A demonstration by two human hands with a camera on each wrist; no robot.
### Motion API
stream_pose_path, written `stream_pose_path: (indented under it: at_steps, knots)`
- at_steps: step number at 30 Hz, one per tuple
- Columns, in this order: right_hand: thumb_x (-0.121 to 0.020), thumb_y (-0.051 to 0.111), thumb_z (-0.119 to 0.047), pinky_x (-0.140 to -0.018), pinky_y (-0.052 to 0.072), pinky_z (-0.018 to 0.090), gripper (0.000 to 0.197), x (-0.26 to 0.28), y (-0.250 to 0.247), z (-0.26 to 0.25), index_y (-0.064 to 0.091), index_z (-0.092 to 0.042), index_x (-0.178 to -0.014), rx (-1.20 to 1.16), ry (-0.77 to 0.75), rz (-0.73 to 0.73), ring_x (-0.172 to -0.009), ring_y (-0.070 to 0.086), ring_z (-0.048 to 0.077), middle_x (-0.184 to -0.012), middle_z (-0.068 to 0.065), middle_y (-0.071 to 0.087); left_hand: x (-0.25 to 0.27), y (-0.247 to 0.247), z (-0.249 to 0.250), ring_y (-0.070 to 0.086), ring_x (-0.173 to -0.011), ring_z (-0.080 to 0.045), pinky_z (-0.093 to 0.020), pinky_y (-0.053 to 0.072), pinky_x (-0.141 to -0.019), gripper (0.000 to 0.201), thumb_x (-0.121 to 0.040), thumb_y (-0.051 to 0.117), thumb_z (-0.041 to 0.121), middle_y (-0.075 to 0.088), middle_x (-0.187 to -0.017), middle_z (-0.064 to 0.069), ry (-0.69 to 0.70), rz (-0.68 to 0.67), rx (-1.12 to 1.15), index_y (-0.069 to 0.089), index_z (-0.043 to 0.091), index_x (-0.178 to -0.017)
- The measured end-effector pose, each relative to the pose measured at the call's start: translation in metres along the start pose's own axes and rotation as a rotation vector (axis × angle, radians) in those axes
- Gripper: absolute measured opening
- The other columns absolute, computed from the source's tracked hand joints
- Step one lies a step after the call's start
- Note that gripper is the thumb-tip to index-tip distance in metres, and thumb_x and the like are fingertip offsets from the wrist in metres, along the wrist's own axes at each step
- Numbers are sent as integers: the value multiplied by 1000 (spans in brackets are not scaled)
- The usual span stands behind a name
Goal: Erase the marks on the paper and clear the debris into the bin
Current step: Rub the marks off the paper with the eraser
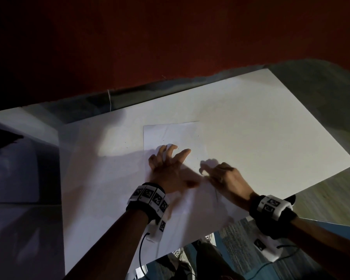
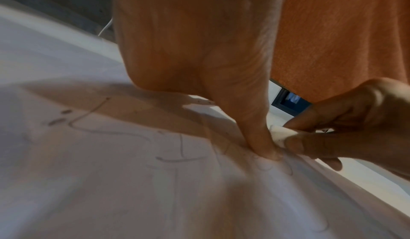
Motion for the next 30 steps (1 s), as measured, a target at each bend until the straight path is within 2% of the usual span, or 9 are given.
stream_pose_path:
  at_steps: [4,6,9,12,15,21,24,27,30]
  knots:
    - [-93,63,-21,-63,36,21,12,-13,-29,23,75,-18,-95,-56,212,210,-68,61,26,-75,3,68,0,0,1,-16,-152,-27,-59,4,-119,114,-61,64,92,-2,-160,6,-34,-6,11,9,55,-154]
    - [-95,59,-25,-60,39,26,22,-23,-25,6,69,-17,-76,-100,143,188,-64,53,17,-67,-3,61,0,2,2,-16,-152,-25,-57,3,-119,113,-60,62,94,-1,-162,6,-42,18,35,9,56,-153]
    - [-95,57,-25,-73,49,33,22,-25,-5,-13,70,-13,-107,-6,-19,24,-81,61,24,-96,6,72,-1,4,3,-17,-153,-23,-57,-1,-120,113,-58,57,98,0,-163,8,-65,48,89,11,56,-152]
    - [-88,67,-16,-84,50,30,20,-31,-15,14,72,-18,-107,-131,196,117,-97,66,26,-106,5,73,-2,2,3,-18,-152,-24,-58,-2,-118,113,-61,63,93,-1,-163,6,-61,-8,72,10,55,-153]
    - [-90,67,-30,-83,48,27,18,-31,-11,32,76,-21,-102,-177,388,110,-98,66,26,-98,8,74,-1,-6,-1,-16,-154,-24,-54,1,-120,111,-68,70,83,-2,-166,4,-18,-33,83,13,49,-157]
    - [-86,70,-45,-65,44,26,23,-33,-16,43,73,-25,-74,-313,487,128,-68,63,9,-64,-6,66,40,-34,-58,34,-147,-32,-54,33,-116,58,-92,59,28,45,-155,-10,43,286,360,53,16,-148]
    - [-85,74,-37,-61,53,33,15,-40,-13,18,75,-23,-82,-514,477,118,-55,67,17,-65,2,70,66,-23,-83,48,-138,-39,-62,46,-104,51,-86,54,12,58,-142,-15,60,349,340,64,7,-136]
    - [-88,72,-35,-55,50,28,21,-53,2,-30,75,-15,-82,-579,326,-29,-51,60,18,-63,7,67,81,-10,-87,22,-155,-22,-52,26,-119,61,-93,68,33,36,-163,8,41,194,306,48,30,-151]
    - [-87,72,-33,-63,48,23,20,-65,22,-57,73,-14,-82,-480,187,-157,-59,58,3,-73,-3,69,85,-3,-78,-10,-155,-5,-42,-2,-119,94,-79,78,59,5,-168,27,48,67,250,27,47,-157]
Point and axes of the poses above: each hand's wrist, its own x-axis away from the middle knuckle, its own y-axis out of the palm, z = x × y, the point moved 4 cm from there along -x, towards the middle knuckle
